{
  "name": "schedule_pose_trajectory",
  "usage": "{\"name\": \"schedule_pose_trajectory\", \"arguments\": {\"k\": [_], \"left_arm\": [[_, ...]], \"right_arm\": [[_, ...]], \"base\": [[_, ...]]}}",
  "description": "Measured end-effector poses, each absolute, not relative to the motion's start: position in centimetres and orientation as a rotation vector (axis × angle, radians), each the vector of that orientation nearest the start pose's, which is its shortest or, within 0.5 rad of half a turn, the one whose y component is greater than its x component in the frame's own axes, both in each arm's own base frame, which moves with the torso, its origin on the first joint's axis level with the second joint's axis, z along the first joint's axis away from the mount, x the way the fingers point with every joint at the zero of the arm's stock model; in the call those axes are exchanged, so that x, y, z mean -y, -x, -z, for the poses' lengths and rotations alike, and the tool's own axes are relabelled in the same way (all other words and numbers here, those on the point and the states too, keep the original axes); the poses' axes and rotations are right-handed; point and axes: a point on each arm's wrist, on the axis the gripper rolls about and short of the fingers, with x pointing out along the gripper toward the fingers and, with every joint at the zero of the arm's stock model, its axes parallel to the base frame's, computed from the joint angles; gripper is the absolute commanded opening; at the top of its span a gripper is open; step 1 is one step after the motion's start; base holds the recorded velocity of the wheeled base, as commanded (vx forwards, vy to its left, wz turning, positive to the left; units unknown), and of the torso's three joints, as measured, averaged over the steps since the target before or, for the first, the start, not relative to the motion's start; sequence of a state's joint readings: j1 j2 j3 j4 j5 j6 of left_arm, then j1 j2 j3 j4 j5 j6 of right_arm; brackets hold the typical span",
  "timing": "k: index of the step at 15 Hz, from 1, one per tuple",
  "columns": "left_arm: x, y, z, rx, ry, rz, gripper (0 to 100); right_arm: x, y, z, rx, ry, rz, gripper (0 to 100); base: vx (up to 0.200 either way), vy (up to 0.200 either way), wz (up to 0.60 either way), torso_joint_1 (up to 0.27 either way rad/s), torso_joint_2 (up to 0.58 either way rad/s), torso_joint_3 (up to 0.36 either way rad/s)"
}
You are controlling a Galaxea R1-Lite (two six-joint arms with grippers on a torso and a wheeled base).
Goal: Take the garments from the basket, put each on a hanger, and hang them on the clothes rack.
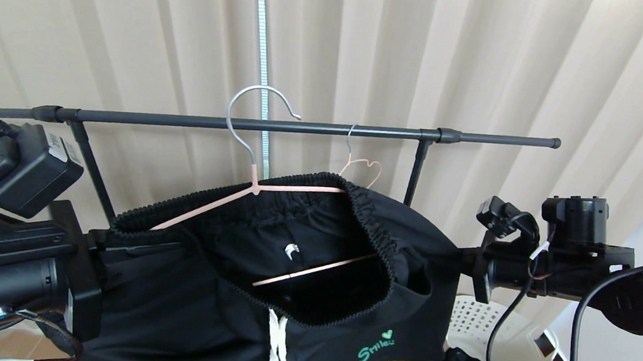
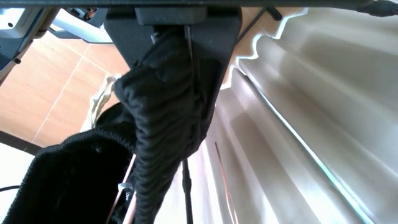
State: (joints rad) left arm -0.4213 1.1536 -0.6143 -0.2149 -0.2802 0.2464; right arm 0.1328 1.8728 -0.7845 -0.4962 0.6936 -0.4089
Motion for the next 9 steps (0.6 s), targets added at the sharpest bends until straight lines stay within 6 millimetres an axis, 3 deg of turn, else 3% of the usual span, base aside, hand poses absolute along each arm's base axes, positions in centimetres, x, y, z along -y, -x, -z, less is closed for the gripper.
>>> {"name": "schedule_pose_trajectory", "arguments": {"k": [9], "left_arm": [[6.95,-14.69,-22.07,-0.231,-0.249,0.712,0]], "right_arm": [[-5.25,-31.71,-10.57,-0.436,0.194,-0.887,0]], "base": [[0.0,0.0,0.0,0.0,0.0,0.0]]}}
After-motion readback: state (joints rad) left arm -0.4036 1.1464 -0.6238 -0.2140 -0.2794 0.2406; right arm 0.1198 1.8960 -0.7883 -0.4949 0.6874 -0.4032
